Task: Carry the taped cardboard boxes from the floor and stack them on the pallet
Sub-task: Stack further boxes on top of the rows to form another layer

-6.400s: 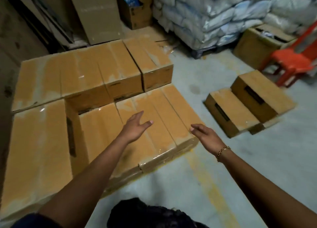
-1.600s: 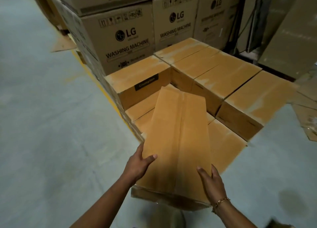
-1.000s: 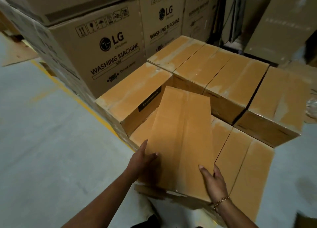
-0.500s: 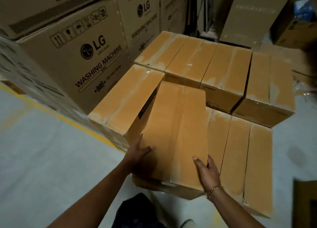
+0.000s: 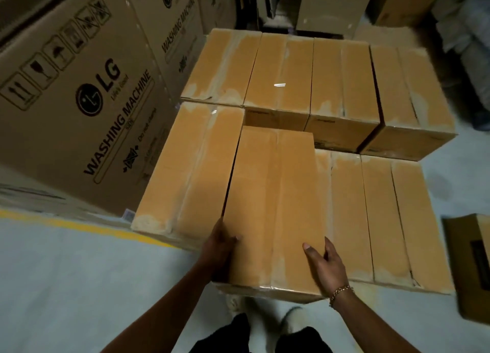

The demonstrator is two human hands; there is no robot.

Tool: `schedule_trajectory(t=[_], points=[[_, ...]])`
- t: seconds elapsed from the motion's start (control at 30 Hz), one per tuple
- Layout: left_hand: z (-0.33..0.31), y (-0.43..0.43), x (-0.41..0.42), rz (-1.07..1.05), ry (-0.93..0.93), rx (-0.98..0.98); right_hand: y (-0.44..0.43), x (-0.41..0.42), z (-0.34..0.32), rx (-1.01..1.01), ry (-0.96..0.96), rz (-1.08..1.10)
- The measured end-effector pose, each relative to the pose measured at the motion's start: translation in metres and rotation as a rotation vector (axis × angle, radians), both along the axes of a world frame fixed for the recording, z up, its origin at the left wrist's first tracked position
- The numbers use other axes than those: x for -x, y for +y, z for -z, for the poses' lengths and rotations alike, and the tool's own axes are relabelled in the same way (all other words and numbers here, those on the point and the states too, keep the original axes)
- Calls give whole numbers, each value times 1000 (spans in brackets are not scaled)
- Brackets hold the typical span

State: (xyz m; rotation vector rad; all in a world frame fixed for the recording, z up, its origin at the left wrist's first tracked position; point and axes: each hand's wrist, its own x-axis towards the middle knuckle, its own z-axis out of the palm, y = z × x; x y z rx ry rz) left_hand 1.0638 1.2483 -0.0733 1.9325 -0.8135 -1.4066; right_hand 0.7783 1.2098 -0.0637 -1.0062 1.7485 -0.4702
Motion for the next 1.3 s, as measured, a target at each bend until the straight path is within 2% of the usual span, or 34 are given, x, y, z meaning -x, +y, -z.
schedule_trajectory(t=[0.13,0.33,0.43,0.73,0.87,0.97,1.13,1.3], points=[[9,-7,-7,13,-65,-85,-5,-13,8,-36,12,-7],[21,-13,4,174,-454,-164,-6,-16,28,-134,45,7],[25,-17,3,274,-590,-164,-9,-15,42,-153,47,-12],[38,-2,-10,508,-785,-135,-4,-12,69,-175,5,-80],[42,24,-24,664,-786,-40,10,-5,61,-206,40,-191],[50,47,-38,750,-785,-14,33,4,52,-210,58,-358],[59,64,-55,885,-897,23,60,12,49,-208,244,-574],[65,68,-57,845,-985,49,68,7,61,-147,432,-618]])
